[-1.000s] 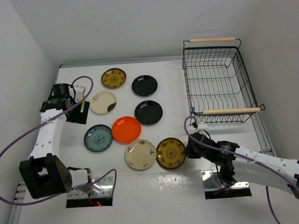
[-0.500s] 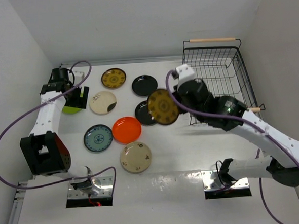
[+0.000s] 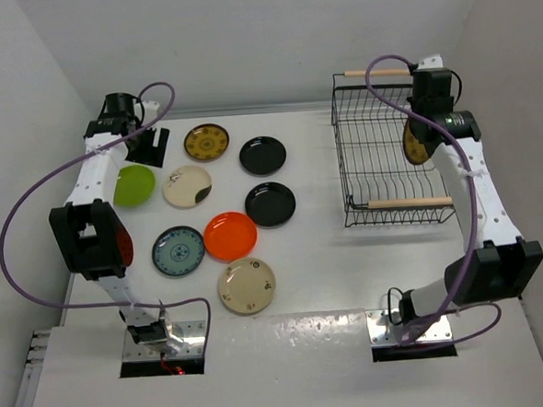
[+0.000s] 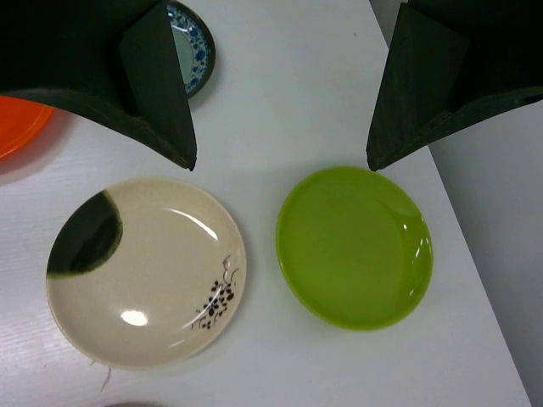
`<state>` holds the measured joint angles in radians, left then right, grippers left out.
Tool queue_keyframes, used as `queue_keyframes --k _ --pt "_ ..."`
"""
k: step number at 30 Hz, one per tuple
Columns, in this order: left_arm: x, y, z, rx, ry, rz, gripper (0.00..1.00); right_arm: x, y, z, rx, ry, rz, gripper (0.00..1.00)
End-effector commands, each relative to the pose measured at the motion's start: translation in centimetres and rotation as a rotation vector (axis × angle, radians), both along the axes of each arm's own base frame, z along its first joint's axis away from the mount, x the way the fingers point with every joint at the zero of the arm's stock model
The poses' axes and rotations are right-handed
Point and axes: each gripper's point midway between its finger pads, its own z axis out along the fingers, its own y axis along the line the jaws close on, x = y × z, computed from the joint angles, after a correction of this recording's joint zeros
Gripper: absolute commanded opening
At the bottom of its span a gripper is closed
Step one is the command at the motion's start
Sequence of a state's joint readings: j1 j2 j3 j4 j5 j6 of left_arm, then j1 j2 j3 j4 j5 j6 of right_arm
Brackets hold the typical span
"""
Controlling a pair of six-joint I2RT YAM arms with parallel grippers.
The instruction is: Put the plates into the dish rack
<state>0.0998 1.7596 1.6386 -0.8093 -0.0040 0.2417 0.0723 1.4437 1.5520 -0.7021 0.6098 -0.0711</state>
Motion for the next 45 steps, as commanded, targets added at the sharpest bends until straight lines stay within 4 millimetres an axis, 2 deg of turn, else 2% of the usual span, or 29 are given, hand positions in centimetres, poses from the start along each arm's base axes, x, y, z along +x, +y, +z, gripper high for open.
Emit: queue_keyframes --k 1,2,3,4,5,9,10,11,16,17,21,24,25,28,33,36,38,39,41,45 --pt "2.1 -0.3 0.9 0.01 -0.04 -0.028 0.86 1.3 -2.8 0.0 -0.128 -0.007 0.048 0.0" --pt "2.7 -0.5 1.1 0.003 -0.05 -0.035 0.86 0.9 -3.0 -3.1 -0.151 0.065 0.062 0.0" --pt "2.9 -0.4 1.0 0.003 -0.048 -0.035 0.86 1.4 -3.2 -2.8 -0.177 0.036 0.06 0.0" --pt "3.1 -0.4 0.0 0.0 -0.026 -0.035 0.86 1.1 -5.2 -3.2 -0.222 0.066 0.036 0.0" --pt "3.5 -0.6 0.0 -0.009 -0.029 -0.042 0.86 1.0 -5.6 -4.6 -0.229 0.1 0.033 0.0" --pt "3.9 -0.4 -1.6 -0.027 0.001 -0.042 0.86 1.0 -8.3 -7.0 -0.269 0.162 -0.028 0.0" --pt "3.9 0.0 -2.1 -0.034 0.012 -0.026 0.86 1.0 -9.1 -7.5 -0.293 0.16 -0.056 0.0" --pt "3.9 0.0 -2.1 -0.034 0.013 -0.025 0.86 0.9 -9.7 -7.1 -0.311 0.157 -0.077 0.0" --pt "3.9 0.2 -3.0 -0.029 0.032 -0.02 0.86 1.2 -10.0 -7.7 -0.328 0.152 -0.092 0.0" --pt "3.9 0.2 -3.5 -0.031 0.044 -0.02 0.86 1.6 -9.6 -8.4 -0.308 0.156 -0.067 0.0" --pt "4.4 0.4 -3.6 -0.023 0.043 -0.014 0.86 1.0 -10.0 -11.8 -0.285 0.223 -0.075 0.0" --pt "4.6 0.6 -3.3 -0.015 0.035 -0.009 0.86 0.2 -9.9 -13.1 -0.266 0.25 -0.088 0.0" --pt "4.6 0.6 -3.8 -0.016 0.045 -0.009 0.86 0.0 -9.8 -13.5 -0.258 0.257 -0.086 0.0" --pt "4.6 0.8 -4.2 -0.008 0.055 -0.003 0.86 -0.5 -9.6 -13.9 -0.234 0.248 -0.089 0.0" --pt "4.8 1.0 -3.9 0.0 0.047 0.003 0.86 -0.8 -9.3 -13.2 -0.224 0.216 -0.095 0.0" --pt "4.8 1.0 -4.3 -0.001 0.056 0.003 0.86 -0.5 -9.2 -11.8 -0.261 0.187 -0.091 0.0" --pt "4.8 1.0 -4.3 -0.001 0.056 0.003 0.86 -0.3 -9.4 -9.6 -0.288 0.142 -0.099 0.0" --pt "4.8 1.0 -4.3 -0.001 0.056 0.003 0.86 -0.2 -9.4 -9.5 -0.297 0.145 -0.092 0.0" --pt "5.0 1.0 -4.0 0.0 0.047 0.003 0.86 0.2 -9.6 -8.0 -0.313 0.12 -0.102 0.0" --pt "5.0 1.0 -4.0 0.0 0.047 0.003 0.86 0.4 -9.2 -7.2 -0.315 0.106 -0.076 0.0"
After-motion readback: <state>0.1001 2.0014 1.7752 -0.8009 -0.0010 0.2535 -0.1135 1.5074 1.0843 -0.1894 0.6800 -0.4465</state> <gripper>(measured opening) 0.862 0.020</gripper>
